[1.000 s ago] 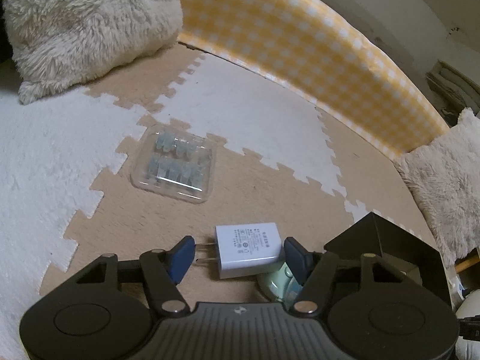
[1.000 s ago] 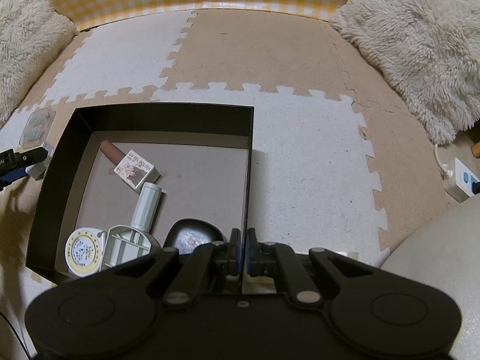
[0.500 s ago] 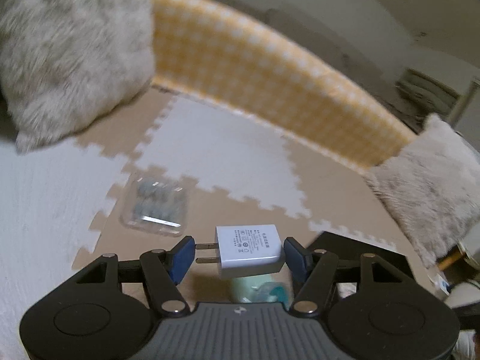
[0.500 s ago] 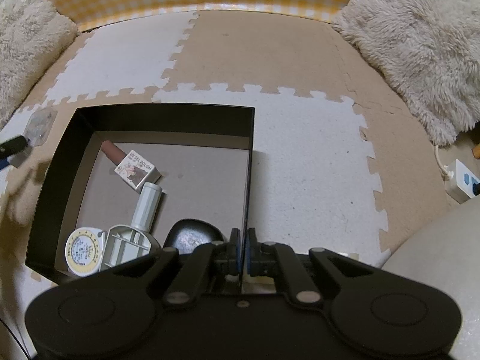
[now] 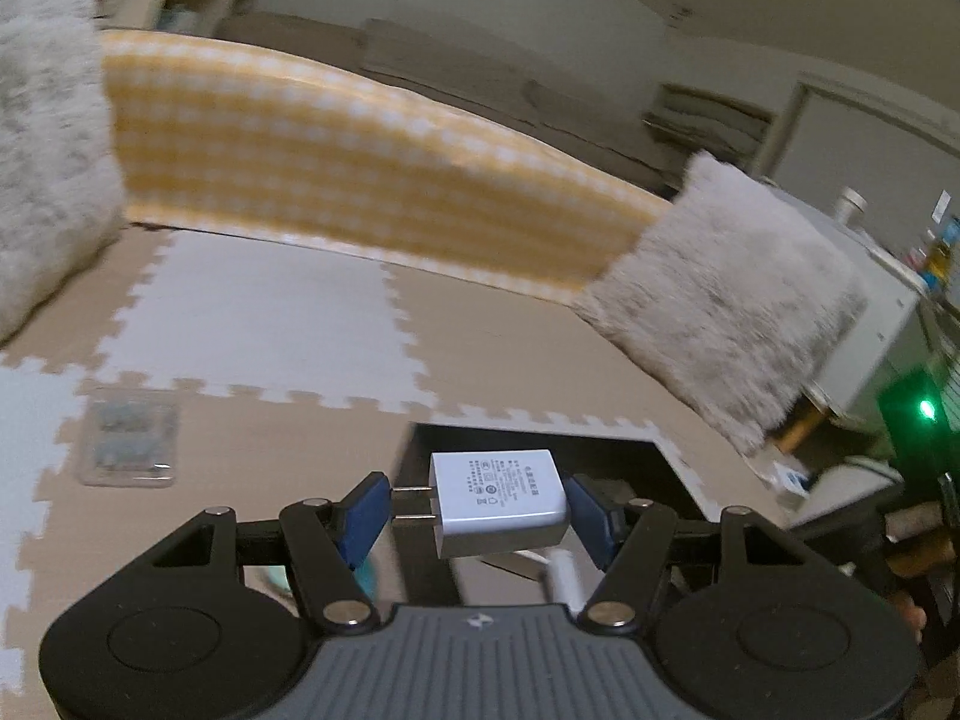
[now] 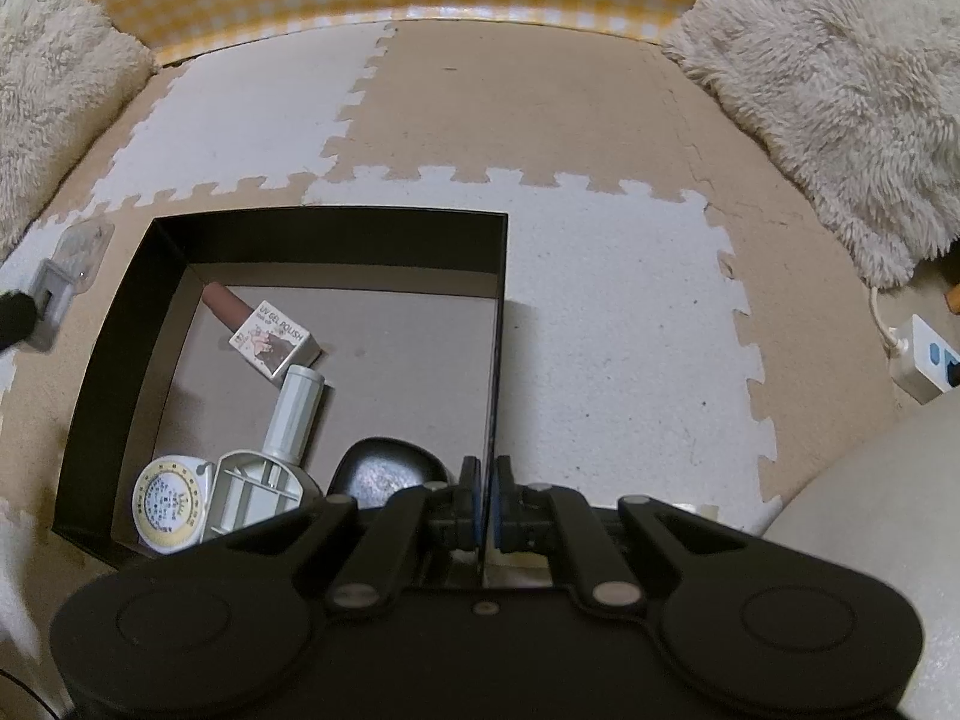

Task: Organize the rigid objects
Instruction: 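Carry the white charger into the black box and open the left tool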

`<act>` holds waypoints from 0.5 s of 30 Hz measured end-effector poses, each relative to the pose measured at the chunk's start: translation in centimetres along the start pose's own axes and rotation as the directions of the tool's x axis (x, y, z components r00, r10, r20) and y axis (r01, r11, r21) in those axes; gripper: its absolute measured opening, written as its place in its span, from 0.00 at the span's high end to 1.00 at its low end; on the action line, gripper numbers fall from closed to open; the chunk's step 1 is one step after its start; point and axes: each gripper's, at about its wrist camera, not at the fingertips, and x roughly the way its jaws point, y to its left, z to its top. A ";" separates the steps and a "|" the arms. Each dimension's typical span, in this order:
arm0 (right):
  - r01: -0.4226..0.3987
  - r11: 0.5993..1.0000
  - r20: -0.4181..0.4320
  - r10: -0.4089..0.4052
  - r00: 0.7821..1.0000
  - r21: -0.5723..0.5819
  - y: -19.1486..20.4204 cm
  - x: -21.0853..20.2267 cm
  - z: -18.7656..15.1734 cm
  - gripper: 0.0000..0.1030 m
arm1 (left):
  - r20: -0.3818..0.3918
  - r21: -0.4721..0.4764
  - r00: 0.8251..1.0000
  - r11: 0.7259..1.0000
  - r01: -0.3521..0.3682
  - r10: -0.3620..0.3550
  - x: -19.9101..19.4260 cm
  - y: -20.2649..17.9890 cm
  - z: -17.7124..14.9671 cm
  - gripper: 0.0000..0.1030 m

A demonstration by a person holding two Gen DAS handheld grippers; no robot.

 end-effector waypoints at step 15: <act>0.009 1.000 0.000 -0.009 1.000 -0.013 0.1 0.0 0.0 0.96 | -0.028 0.216 1.000 0.976 -0.007 0.013 2.8 -2.7 -2.3 0.37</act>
